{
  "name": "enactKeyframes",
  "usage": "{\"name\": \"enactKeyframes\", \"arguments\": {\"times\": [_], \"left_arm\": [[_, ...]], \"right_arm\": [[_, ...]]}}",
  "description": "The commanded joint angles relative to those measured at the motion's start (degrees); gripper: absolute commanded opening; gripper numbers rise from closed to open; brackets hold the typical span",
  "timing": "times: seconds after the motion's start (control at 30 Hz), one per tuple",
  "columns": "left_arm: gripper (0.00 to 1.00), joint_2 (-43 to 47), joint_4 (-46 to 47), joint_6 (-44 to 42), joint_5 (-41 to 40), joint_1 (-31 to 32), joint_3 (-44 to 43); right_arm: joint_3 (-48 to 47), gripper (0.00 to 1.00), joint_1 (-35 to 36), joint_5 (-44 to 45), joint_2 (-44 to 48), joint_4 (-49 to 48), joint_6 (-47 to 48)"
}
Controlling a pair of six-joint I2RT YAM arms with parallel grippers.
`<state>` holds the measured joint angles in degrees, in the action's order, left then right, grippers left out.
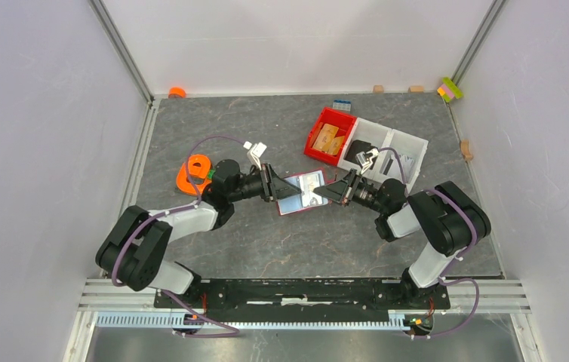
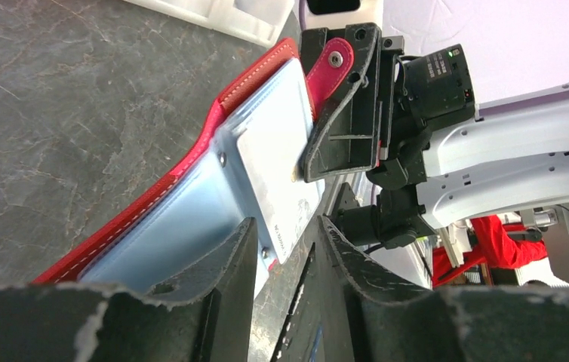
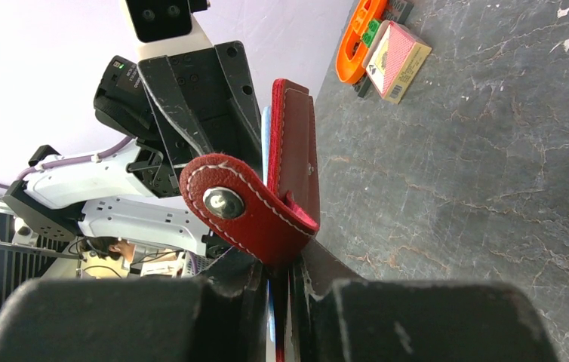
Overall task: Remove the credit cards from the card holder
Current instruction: Remove the credit card from the card holder.
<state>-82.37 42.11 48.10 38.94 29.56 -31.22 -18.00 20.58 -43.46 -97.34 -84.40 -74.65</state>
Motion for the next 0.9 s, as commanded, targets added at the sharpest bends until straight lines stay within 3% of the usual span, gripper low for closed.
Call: {"name": "enactKeyframes", "arguments": {"times": [0.0,0.4,0.53,0.67,0.77,0.87], "left_arm": [[0.41,-0.2,-2.3,-1.3,1.0,1.6,-3.2],[0.4,-4.9,-13.4,-2.9,0.0,3.3,-8.1],[0.44,-2.8,-20.1,-6.4,-4.9,3.3,-8.9],[0.55,-0.1,-25.4,-9.2,-9.6,3.4,-9.3],[0.57,0.1,-24.9,-9.2,-8.8,3.6,-9.3],[0.48,-1.7,-20.4,-7.9,-3.9,4.1,-9.3]], "right_arm": [[0.1,0.13,-0.1,0.2,0.5,-14.0,0.3],[0.1,0.13,-0.1,0.2,0.6,-14.5,0.0],[0.2,0.12,0.0,0.2,0.7,-14.6,0.0],[0.1,0.12,0.0,0.2,0.7,-14.5,0.1],[0.1,0.12,0.0,0.2,0.5,-14.6,0.1],[0.0,0.12,0.0,0.2,0.4,-14.5,0.0]]}}
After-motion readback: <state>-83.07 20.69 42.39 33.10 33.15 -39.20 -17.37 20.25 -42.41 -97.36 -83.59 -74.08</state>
